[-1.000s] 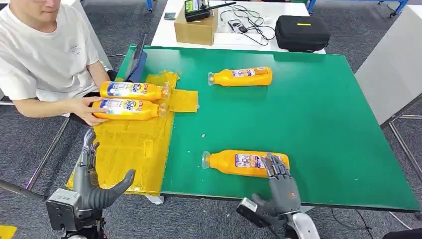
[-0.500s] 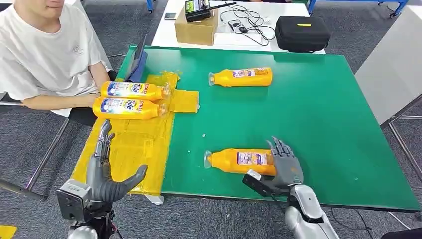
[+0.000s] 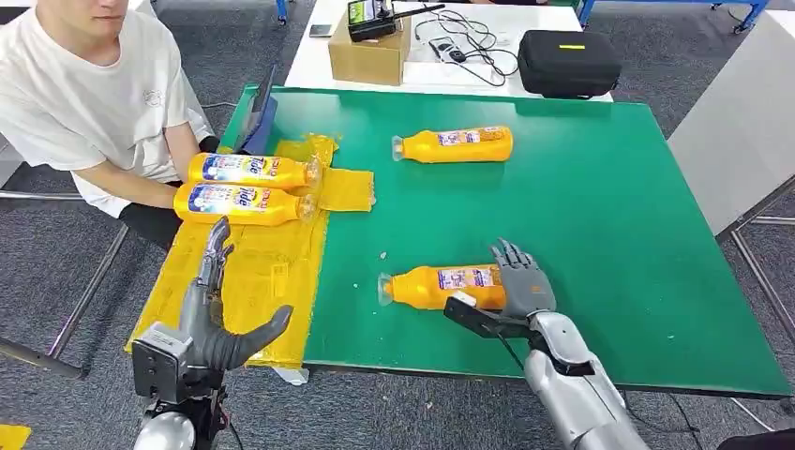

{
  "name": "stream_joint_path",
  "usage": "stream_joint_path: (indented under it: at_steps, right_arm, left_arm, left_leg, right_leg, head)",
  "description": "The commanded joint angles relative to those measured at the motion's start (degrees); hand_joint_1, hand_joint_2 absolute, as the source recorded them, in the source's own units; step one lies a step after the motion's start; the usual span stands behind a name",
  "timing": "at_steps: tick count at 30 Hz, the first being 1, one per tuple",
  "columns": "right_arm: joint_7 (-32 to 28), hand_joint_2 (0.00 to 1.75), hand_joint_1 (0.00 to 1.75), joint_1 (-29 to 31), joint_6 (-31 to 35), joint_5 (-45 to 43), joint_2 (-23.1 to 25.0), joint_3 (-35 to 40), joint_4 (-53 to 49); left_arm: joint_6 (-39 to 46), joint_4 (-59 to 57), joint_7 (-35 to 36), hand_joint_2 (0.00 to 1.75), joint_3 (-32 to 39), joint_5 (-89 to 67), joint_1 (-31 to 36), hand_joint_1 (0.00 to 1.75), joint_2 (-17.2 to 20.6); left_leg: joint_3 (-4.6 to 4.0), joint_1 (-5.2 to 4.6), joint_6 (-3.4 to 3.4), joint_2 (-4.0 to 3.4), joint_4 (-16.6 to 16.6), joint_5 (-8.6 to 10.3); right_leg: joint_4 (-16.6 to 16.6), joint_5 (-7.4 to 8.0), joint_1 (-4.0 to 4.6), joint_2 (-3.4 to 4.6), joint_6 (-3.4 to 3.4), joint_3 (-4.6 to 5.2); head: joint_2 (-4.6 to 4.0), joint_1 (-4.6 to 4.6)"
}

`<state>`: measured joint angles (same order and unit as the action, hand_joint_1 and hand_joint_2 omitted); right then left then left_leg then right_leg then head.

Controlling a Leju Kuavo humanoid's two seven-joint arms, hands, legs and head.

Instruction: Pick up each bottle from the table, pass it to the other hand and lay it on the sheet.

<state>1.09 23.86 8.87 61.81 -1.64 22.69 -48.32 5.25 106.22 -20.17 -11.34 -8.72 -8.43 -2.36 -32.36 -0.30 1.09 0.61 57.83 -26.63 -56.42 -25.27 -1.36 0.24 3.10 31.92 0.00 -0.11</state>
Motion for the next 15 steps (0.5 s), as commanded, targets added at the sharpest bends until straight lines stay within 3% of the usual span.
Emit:
stream_joint_path:
  at_steps: [1,4,5,11,14,15]
  right_arm:
    - [0.41,1.75,1.34,7.37,-7.99,-3.14,-0.61,5.43,15.97]
    - [0.12,1.75,1.34,7.55,-8.17,-3.64,-0.89,5.52,16.44]
    - [0.24,1.75,1.75,8.07,-9.12,-3.88,-1.0,6.23,17.37]
    - [-0.29,1.75,1.75,9.46,-12.92,-5.92,-2.58,8.18,20.45]
    - [-3.08,1.75,1.75,9.1,-14.17,-8.85,-2.86,7.22,21.09]
    - [-6.65,1.75,1.75,8.64,-15.24,-12.34,-2.9,5.6,21.29]
  left_arm:
    - [-0.24,-6.03,0.37,1.75,-1.53,0.0,3.42,0.0,0.81]
    - [-0.23,-6.36,0.37,1.75,-1.51,0.04,3.7,0.0,0.83]
    - [-0.26,-6.55,0.35,1.75,-1.59,0.12,3.84,0.0,0.91]
    - [-0.84,-8.56,0.26,1.75,-2.31,1.05,5.53,0.0,1.34]
    - [-1.29,-9.27,0.14,1.75,-2.86,1.79,6.29,0.0,1.65]
    - [-1.63,-10.12,-0.17,1.75,-3.32,2.61,7.0,0.0,1.91]
  left_leg:
    - [0.13,0.12,-0.1,0.0,-0.06,0.07]
    - [0.21,0.08,-0.07,0.02,-0.08,0.07]
    - [0.26,0.13,-0.1,-0.03,-0.1,0.1]
    - [0.56,0.06,0.0,0.03,-0.08,0.11]
    - [0.55,0.14,-0.04,0.21,-0.1,0.18]
    - [0.64,0.1,-0.02,0.15,-0.1,0.14]
  right_leg:
    - [0.12,0.08,0.14,-0.07,-0.18,-0.17]
    - [0.14,0.1,0.09,-0.08,-0.11,-0.22]
    - [0.2,0.18,0.15,-0.07,-0.21,-0.28]
    - [0.17,0.18,0.08,-0.02,-0.22,-0.48]
    - [0.27,0.23,0.16,-0.19,-0.28,-0.6]
    - [0.23,0.2,0.12,-0.11,-0.25,-0.64]
  head:
    - [0.0,0.0]
    - [0.0,0.0]
    - [0.0,0.0]
    - [0.0,-0.02]
    - [0.0,0.0]
    - [0.0,-0.02]
